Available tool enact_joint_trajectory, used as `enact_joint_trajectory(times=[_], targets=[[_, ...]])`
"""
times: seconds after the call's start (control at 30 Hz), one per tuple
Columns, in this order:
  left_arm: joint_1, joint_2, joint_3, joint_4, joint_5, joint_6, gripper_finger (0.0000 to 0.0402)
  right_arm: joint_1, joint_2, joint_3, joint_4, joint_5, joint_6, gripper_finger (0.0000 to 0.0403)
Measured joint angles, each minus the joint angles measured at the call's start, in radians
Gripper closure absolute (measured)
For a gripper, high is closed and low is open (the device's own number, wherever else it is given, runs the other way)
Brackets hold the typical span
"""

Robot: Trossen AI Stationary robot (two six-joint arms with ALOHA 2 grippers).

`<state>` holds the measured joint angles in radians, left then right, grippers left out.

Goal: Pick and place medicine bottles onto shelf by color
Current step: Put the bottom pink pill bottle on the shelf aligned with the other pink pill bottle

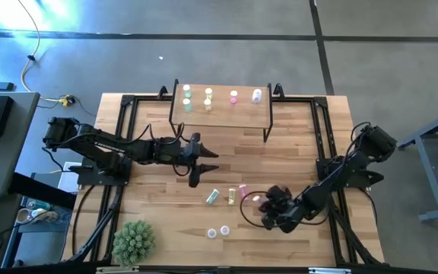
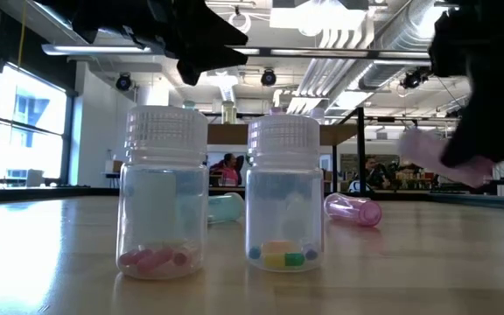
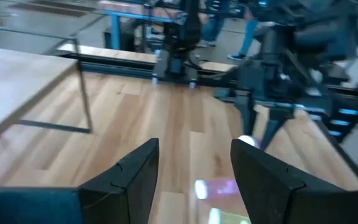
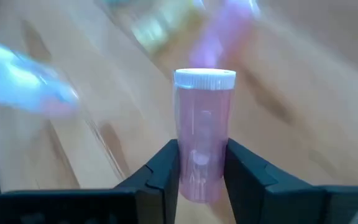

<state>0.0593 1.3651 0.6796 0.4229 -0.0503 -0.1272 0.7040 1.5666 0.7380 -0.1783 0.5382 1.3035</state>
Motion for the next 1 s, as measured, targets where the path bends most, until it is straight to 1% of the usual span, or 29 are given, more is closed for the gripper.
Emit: enact_joint_trajectory(times=[0.17,0.37,0.6,0.77,0.87,1.0], targets=[[0.000,0.000,0.000,0.000,0.058,0.000,0.0213,-0.076,-0.001,0.000,0.184,0.070,-0.272,0.0308],[-0.003,0.000,0.000,-0.001,0.132,0.000,0.0213,-0.149,-0.007,0.000,0.406,0.064,-0.612,0.0307],[-0.003,0.000,0.000,0.040,0.135,0.000,0.0213,-0.209,-0.105,0.000,0.524,0.081,-0.915,0.0307],[-0.003,0.000,0.000,0.115,0.128,0.000,0.0213,-0.254,-0.139,0.000,0.672,0.077,-1.163,0.0307],[-0.004,0.000,0.000,0.161,0.128,-0.001,0.0213,-0.289,-0.140,0.000,0.742,0.028,-1.264,0.0307],[-0.014,0.001,0.001,0.225,0.124,0.000,0.0213,-0.337,-0.140,0.000,0.782,-0.027,-1.300,0.0307]])
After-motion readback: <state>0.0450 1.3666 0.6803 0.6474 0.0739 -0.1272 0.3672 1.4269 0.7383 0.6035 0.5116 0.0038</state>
